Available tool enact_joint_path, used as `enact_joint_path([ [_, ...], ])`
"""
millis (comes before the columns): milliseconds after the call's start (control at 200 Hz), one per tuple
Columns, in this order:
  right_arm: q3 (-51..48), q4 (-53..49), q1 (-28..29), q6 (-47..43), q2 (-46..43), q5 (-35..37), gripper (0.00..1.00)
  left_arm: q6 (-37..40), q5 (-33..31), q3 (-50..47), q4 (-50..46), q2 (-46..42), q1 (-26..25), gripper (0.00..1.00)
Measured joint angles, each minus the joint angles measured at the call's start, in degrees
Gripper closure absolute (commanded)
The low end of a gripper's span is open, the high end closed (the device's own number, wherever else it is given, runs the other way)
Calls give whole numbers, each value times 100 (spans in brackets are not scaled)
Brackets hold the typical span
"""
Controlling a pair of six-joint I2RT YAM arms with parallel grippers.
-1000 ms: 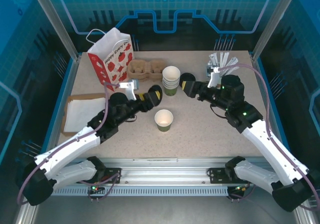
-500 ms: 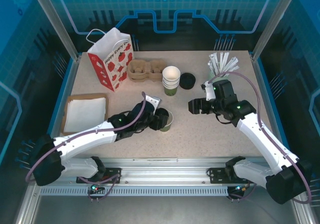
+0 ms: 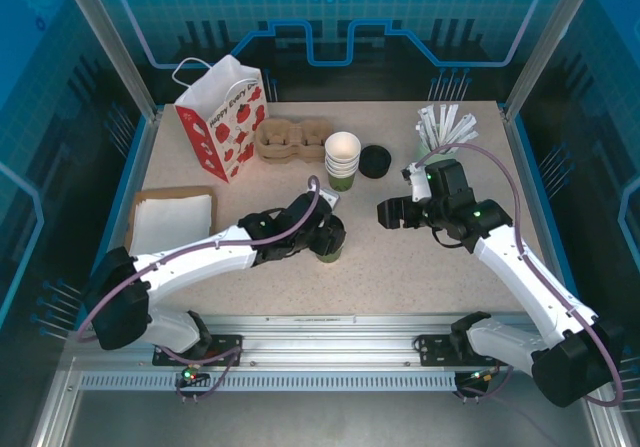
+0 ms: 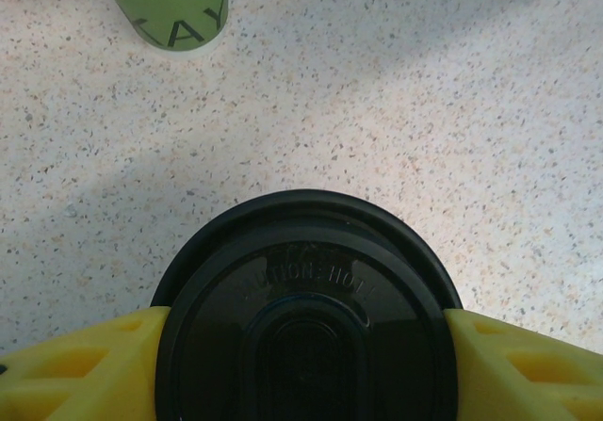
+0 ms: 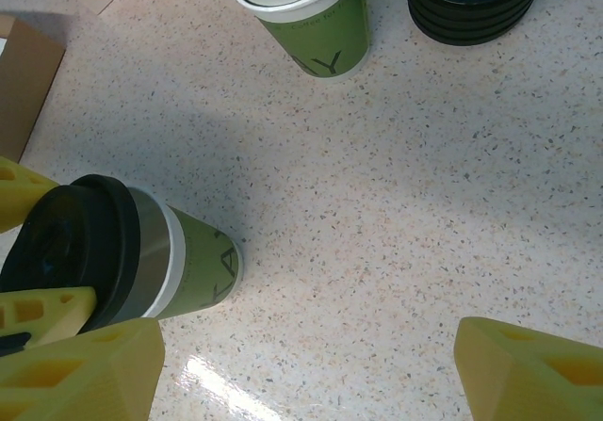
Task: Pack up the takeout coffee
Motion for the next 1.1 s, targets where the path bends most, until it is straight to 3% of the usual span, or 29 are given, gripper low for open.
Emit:
enact_joint_path([
  [1100,-87,0,0,-7,-4,22,18,142,-33,415,-361,511,-74,30],
])
